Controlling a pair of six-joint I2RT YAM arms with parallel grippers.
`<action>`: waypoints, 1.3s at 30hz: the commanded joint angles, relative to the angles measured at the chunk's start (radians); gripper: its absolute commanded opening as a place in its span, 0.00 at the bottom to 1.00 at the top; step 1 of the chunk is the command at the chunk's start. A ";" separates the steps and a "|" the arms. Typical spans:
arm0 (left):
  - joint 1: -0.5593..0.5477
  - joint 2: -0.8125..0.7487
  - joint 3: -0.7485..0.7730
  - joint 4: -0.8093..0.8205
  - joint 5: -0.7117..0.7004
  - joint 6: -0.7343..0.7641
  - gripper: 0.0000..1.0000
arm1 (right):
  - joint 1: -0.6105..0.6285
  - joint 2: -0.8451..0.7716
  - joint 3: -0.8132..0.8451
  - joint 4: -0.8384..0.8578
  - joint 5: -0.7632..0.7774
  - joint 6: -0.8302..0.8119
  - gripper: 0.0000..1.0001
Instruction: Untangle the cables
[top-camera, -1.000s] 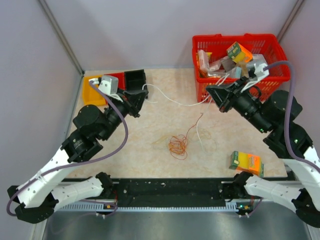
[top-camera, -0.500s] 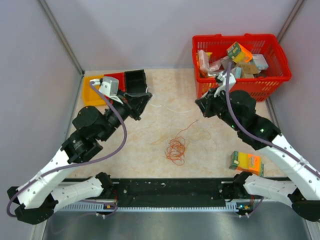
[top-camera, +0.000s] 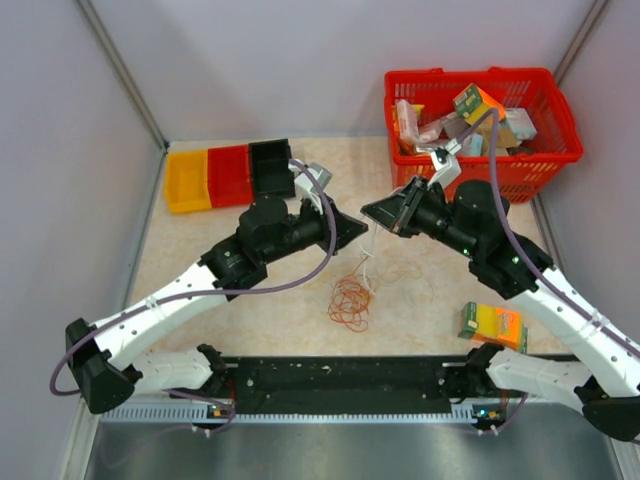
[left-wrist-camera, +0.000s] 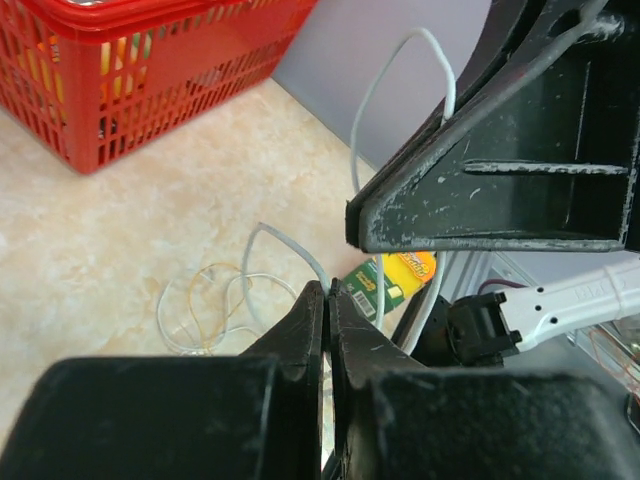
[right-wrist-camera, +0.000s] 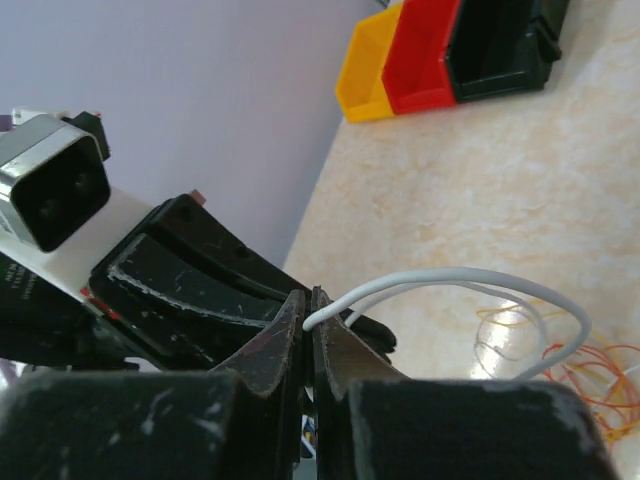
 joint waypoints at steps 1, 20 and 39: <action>0.001 0.009 0.007 0.140 0.104 -0.033 0.04 | -0.005 -0.022 -0.029 0.119 -0.060 0.130 0.00; -0.001 -0.017 -0.052 0.215 0.173 -0.053 0.14 | -0.005 -0.016 -0.024 0.061 0.004 0.039 0.00; -0.004 0.007 -0.018 0.185 0.163 -0.030 0.16 | -0.005 -0.008 -0.059 0.115 -0.062 0.085 0.00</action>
